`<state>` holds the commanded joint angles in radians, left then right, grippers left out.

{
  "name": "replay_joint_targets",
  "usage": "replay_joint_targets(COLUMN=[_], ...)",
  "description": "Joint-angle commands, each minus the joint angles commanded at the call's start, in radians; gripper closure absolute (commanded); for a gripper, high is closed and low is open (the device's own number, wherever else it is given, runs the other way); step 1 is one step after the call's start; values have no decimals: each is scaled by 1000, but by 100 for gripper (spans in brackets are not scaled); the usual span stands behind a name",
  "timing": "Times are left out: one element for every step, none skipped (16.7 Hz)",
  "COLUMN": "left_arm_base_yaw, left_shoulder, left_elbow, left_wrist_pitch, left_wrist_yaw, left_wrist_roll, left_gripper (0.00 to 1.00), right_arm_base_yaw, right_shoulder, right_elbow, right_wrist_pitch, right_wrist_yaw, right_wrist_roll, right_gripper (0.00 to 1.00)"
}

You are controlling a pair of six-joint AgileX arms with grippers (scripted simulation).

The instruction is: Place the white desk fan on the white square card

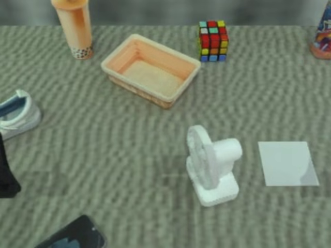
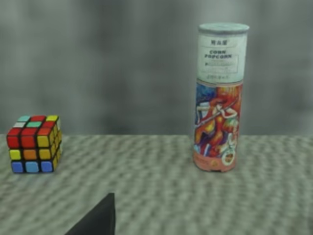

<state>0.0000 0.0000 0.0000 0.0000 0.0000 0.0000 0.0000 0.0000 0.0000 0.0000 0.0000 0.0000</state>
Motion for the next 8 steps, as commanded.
replay_joint_targets(left_arm_base_yaw=[0,0,0,0,0,0,0,0], left_shoulder=[0,0,0,0,0,0,0,0], left_elbow=[0,0,0,0,0,0,0,0], left_wrist_pitch=[0,0,0,0,0,0,0,0], left_wrist_yaw=[0,0,0,0,0,0,0,0], left_wrist_roll=[0,0,0,0,0,0,0,0], left_gripper=[0,0,0,0,0,0,0,0], right_arm_base_yaw=[0,0,5,14,28,45,66,90], right_shoulder=[0,0,10,30,61,103,155,218], right_elbow=[0,0,9,29,59,99,150,211], right_wrist_pitch=[0,0,-10,-30,-59,-96,-140,-190], right_wrist_yaw=[0,0,0,0,0,1,1,2], right_wrist_roll=[0,0,2,6,12,21,31,44], right_gripper=[0,0,0,0,0,0,0,0])
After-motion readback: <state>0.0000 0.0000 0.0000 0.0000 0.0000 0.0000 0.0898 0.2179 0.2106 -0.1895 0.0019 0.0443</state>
